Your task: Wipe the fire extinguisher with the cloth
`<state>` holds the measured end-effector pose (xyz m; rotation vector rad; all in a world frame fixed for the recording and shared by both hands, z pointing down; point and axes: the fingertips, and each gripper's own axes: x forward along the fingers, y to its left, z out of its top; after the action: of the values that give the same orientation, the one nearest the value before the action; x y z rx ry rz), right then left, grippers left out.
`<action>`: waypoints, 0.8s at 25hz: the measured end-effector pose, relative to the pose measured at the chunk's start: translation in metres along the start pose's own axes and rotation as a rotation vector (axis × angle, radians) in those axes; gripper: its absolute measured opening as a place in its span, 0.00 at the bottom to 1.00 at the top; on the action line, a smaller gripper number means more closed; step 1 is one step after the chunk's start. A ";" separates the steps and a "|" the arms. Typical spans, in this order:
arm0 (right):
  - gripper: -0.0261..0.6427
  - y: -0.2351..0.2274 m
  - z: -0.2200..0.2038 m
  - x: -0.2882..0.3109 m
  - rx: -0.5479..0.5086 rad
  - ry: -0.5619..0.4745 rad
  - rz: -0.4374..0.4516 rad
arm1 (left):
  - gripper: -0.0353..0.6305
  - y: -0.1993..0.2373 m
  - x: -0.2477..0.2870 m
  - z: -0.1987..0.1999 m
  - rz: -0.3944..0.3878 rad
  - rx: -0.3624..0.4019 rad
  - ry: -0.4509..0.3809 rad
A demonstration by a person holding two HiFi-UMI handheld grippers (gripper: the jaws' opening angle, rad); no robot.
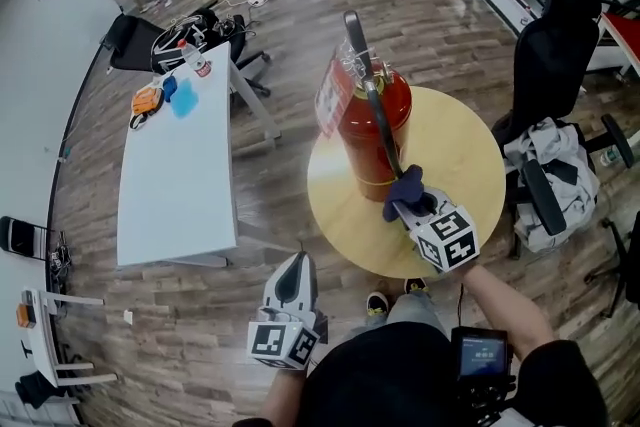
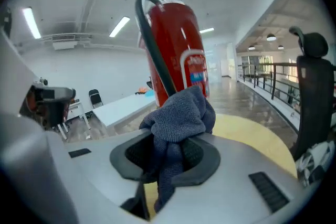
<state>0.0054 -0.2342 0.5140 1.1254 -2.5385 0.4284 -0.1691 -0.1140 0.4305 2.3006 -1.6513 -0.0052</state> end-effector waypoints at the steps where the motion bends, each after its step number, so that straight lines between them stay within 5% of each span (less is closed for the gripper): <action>1: 0.19 0.006 0.018 -0.007 -0.035 -0.024 -0.011 | 0.09 0.000 0.000 0.000 -0.012 0.002 -0.002; 11: 0.19 0.027 0.161 -0.069 -0.363 -0.006 -0.123 | 0.09 0.002 -0.002 0.018 -0.087 -0.016 -0.066; 15: 0.19 0.027 0.200 -0.073 -0.682 0.138 -0.168 | 0.09 0.005 -0.004 0.018 -0.100 -0.027 -0.079; 20: 0.19 0.026 0.256 -0.069 -1.038 0.181 -0.339 | 0.09 0.007 -0.008 0.024 -0.092 -0.044 -0.092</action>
<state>-0.0155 -0.2744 0.2518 0.9581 -1.8766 -0.7564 -0.1821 -0.1144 0.4081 2.3734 -1.5696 -0.1684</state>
